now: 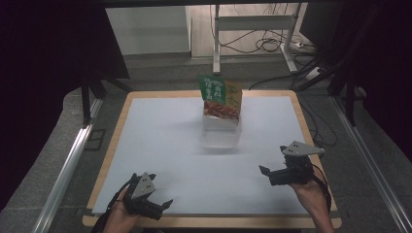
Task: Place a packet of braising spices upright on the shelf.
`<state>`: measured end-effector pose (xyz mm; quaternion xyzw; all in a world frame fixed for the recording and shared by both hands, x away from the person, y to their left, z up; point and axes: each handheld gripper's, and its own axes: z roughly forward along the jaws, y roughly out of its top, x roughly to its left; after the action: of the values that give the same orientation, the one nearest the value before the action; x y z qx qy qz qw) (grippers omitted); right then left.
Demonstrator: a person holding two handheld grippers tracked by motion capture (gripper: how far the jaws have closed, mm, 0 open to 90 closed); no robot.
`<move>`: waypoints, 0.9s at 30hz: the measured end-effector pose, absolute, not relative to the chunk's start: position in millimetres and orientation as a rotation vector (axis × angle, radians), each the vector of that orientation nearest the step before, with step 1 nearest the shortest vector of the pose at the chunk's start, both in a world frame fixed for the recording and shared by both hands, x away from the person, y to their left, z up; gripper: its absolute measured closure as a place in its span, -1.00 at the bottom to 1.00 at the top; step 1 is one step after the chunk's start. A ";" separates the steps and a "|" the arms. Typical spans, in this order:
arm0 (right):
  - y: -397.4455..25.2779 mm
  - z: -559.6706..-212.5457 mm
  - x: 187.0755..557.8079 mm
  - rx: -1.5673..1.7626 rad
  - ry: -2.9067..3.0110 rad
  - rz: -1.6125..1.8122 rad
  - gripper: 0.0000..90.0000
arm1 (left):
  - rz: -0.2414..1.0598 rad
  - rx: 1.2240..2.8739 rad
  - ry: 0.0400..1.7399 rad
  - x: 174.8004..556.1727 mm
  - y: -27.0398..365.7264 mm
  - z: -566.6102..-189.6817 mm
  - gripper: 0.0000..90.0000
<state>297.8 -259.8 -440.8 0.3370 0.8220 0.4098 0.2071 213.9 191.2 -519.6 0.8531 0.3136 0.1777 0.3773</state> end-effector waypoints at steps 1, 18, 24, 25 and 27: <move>-261.2 -442.0 295.2 0.942 2.285 1.138 -1.00 | 0.453 2.182 0.801 213.9 191.1 -519.6 -1.00; -287.2 -464.3 265.1 0.989 2.248 1.141 -1.00 | 0.449 2.189 0.803 214.2 190.6 -520.5 -1.00; -296.0 -472.7 256.1 1.020 2.244 1.131 -1.00 | 0.448 2.197 0.803 214.3 190.3 -521.2 -1.00; -297.7 -474.3 254.7 1.027 2.245 1.129 -1.00 | 0.447 2.199 0.804 214.4 190.1 -521.3 -1.00; -301.1 -477.5 252.5 1.038 2.248 1.113 -1.00 | 0.447 2.204 0.804 214.5 189.7 -521.9 -1.00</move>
<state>252.5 -301.1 -477.5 0.3736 0.8093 0.4006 0.2119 214.5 189.7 -521.9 0.8581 0.3132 0.1740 0.3679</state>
